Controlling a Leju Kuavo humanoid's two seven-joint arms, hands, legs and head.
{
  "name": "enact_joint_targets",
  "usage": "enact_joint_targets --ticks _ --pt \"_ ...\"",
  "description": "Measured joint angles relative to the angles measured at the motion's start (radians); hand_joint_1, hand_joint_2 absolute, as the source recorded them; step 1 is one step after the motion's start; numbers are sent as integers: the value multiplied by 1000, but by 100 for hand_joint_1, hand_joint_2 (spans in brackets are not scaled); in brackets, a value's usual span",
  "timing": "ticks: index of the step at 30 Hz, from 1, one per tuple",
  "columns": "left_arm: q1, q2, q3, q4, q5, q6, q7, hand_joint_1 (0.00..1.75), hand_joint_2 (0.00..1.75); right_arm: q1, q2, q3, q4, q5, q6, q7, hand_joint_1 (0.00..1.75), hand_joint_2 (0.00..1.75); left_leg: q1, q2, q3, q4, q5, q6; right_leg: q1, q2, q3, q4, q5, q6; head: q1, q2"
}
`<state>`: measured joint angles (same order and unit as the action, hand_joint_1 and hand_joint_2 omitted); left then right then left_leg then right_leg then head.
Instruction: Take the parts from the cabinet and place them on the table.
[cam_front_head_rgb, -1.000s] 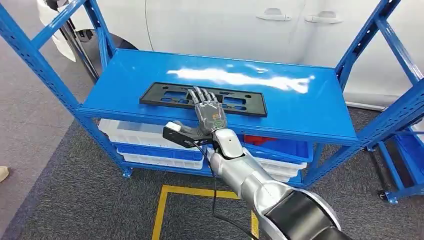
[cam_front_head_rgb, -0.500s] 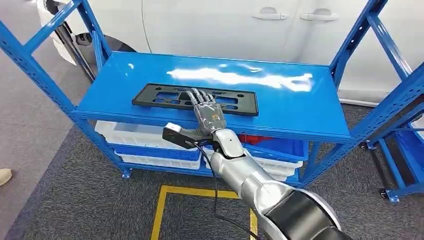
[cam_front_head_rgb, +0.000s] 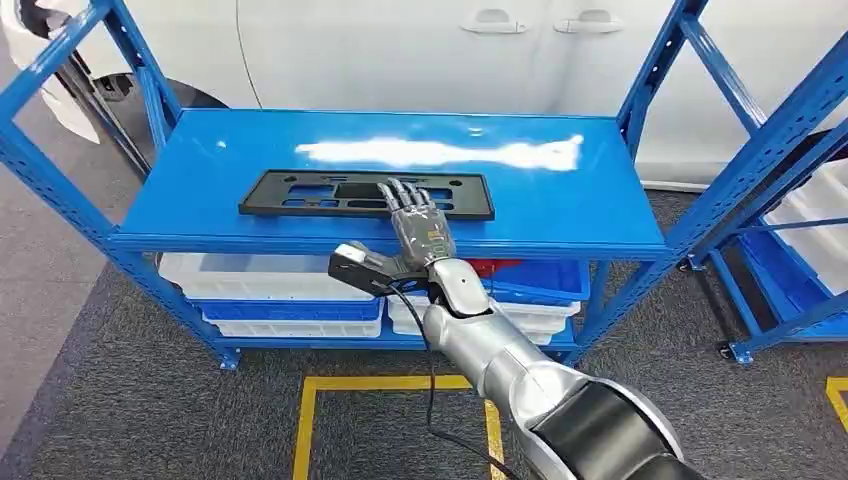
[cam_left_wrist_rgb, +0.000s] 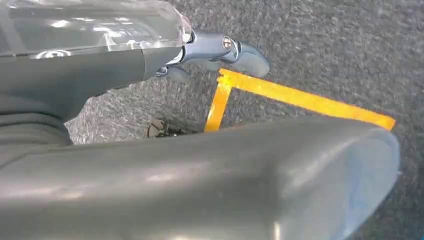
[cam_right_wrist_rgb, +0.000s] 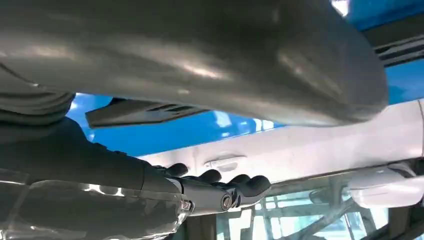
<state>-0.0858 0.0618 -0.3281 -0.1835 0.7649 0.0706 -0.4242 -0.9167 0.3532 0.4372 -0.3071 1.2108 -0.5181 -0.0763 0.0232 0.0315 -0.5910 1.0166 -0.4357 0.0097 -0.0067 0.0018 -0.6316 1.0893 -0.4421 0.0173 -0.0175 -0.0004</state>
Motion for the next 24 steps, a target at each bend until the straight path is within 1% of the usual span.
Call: enact_joint_targets --ticks 1,2,4,5,6,7,8,9,10,11,12,13,14,15,16,17,18,19,20,21,22,23,24 --pt "-2 0 0 0 2 -1 5 0 0 -1 0 0 -5 0 2 2 0 0 -1 2 0 -1 1 -4 3 -6 34 -70 1 -8 0 0" --pt "-4 0 0 0 2 -2 8 0 0 -2 0 2 -7 0 2 2 0 0 -6 1 -3 2 1 -10 10 -7 36 -75 3 -11 0 0" --pt "-3 0 0 0 2 -2 17 0 0 -1 1 3 -7 -5 2 -3 0 0 -4 1 -2 -2 3 -22 14 -6 33 -72 1 -19 0 0" --pt "-4 0 0 0 2 -2 21 0 0 0 1 5 -7 -10 2 -10 0 0 -3 2 0 -7 6 -29 15 -5 32 -75 4 -26 0 0" --pt "-4 0 0 0 1 -2 25 0 0 0 2 7 -8 -11 0 -19 0 0 -2 -1 -2 -3 0 -35 3 -4 40 -90 13 -36 0 0" --pt "-4 0 0 0 1 0 26 0 0 -1 3 10 -11 -14 -3 -30 0 175 0 -9 -10 17 -17 -38 4 -5 43 -95 15 -41 0 0" --pt "-4 0 0 0 1 1 27 0 0 -2 7 12 -12 -15 -8 -39 0 175 0 -14 -33 71 -54 -38 4 -5 42 -94 16 -46 0 0" --pt "-4 0 0 0 0 1 29 0 0 0 9 15 -12 -16 -10 -47 0 175 0 -19 -67 147 -93 -40 5 -4 42 -94 16 -47 0 0" --pt "-4 0 0 0 0 1 31 0 0 4 10 19 -12 -16 -14 -56 0 175 0 -22 -107 234 -128 -43 7 -3 42 -94 15 -48 0 0" --pt "-3 0 0 0 0 1 32 0 0 10 10 25 -12 -16 -21 -60 0 175 0 -22 -139 297 -143 -45 9 -1 41 -93 15 -49 0 0" --pt "-1 0 0 0 0 2 33 0 0 14 10 32 -12 -16 -24 -63 0 175 0 -22 -147 309 -134 -45 10 1 42 -92 14 -49 0 0" --pt "-1 0 0 0 0 3 34 0 0 17 10 39 -12 -13 -29 -65 0 175 0 -22 -130 269 -102 -44 10 4 43 -91 14 -49 0 0" --pt "-2 0 0 0 -2 4 34 0 0 18 11 49 -13 -8 -38 -65 0 175 0 -22 -93 190 -55 -43 9 6 43 -88 12 -47 0 0" --pt "-2 0 0 0 -2 5 34 0 0 18 11 59 -15 -5 -46 -64 0 175 0 -22 -49 97 -8 -41 9 9 44 -83 8 -43 0 0" --pt "-3 0 0 0 -2 6 34 0 0 18 13 74 -19 0 -59 -63 0 175 1 -24 -16 18 9 -38 8 11 42 -77 3 -39 0 0" --pt "-4 0 0 0 -3 8 34 0 0 17 13 87 -20 7 -71 -61 0 175 -6 -25 -4 4 -2 -33 17 13 36 -67 0 -34 0 0" --pt "-5 0 0 0 -5 10 34 0 0 18 14 103 -21 14 -79 -58 0 175 -5 -25 -8 9 -1 -25 16 15 34 -70 2 -31 0 0" --pt "-6 0 0 0 -6 11 34 0 0 22 14 120 -21 18 -84 -54 0 175 -5 -26 -9 9 -1 -22 15 15 34 -72 3 -29 0 0" --pt "-5 0 0 0 -6 12 34 0 0 24 14 134 -21 21 -86 -52 0 175 -8 -26 -10 10 0 -15 14 15 35 -74 4 -23 0 0" --pt "-6 -1 0 0 -7 13 34 0 0 25 14 147 -21 25 -86 -49 0 175 -2 -25 -9 4 4 -8 15 15 34 -71 0 -16 0 0" --pt "-7 -2 0 0 -7 13 35 0 0 25 14 154 -21 27 -86 -46 0 175 -1 -25 -8 2 6 -4 13 12 32 -62 -9 -11 0 0" --pt "-8 -2 0 0 -8 14 35 0 0 25 14 169 -21 33 -86 -36 0 175 -1 -24 -10 2 7 2 11 9 9 -10 -48 -5 0 0" --pt "-8 -2 0 0 -8 15 36 0 0 26 14 180 -21 37 -88 -29 0 175 -2 -24 -11 2 7 4 8 8 -27 69 -90 -1 0 0"
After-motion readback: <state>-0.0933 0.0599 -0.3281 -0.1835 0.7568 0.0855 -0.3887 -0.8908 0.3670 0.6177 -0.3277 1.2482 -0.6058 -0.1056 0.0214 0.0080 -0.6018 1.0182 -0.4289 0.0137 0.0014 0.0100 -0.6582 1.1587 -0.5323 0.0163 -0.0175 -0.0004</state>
